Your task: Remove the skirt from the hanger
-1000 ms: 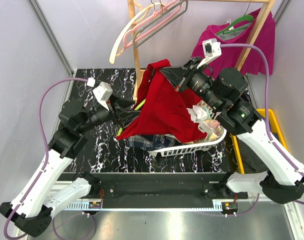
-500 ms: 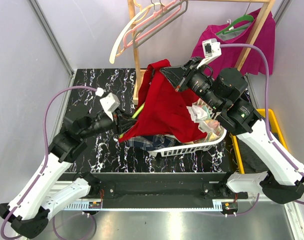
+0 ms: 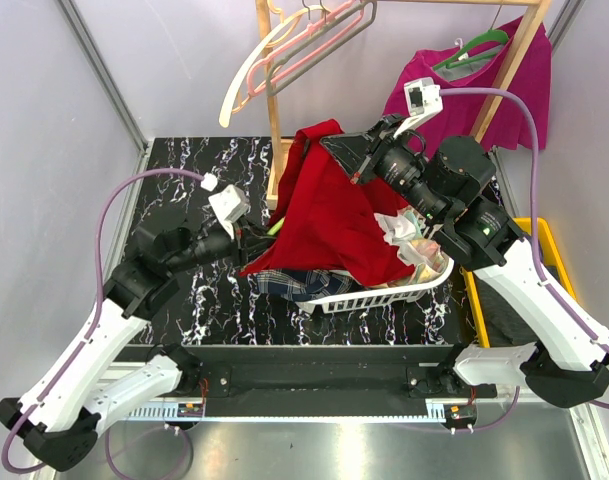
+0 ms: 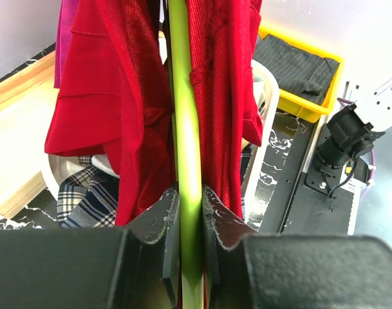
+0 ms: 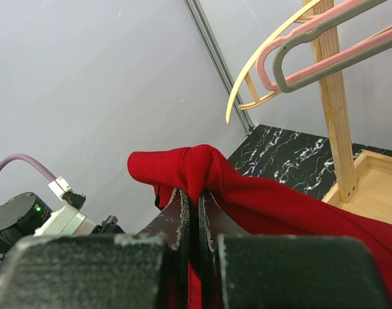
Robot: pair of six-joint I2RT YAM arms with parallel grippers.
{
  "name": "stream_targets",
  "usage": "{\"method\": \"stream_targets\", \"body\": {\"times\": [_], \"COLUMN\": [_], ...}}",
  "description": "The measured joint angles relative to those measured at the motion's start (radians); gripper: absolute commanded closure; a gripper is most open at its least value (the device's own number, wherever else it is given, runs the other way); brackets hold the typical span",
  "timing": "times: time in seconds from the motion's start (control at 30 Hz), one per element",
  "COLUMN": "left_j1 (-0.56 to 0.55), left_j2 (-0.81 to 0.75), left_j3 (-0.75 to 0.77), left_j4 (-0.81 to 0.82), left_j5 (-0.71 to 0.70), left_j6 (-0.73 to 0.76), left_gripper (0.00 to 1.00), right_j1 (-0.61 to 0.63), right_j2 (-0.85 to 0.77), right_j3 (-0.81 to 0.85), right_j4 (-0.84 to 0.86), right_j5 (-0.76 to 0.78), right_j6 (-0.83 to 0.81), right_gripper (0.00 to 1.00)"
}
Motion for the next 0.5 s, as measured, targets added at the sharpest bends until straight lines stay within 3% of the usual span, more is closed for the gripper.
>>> {"method": "stream_targets", "body": {"times": [0.5], "left_j1": [-0.023], "left_j2": [0.224], "left_j3": [0.261], "left_j4": [-0.047], "left_j5": [-0.043], "left_j6": [0.031], "left_gripper": [1.0], "right_j1": [0.006], "right_j2": [0.002], "right_j3": [-0.041], "right_j4": [0.106], "right_j5": [0.009], "right_j6": [0.04], "right_gripper": [1.0]}}
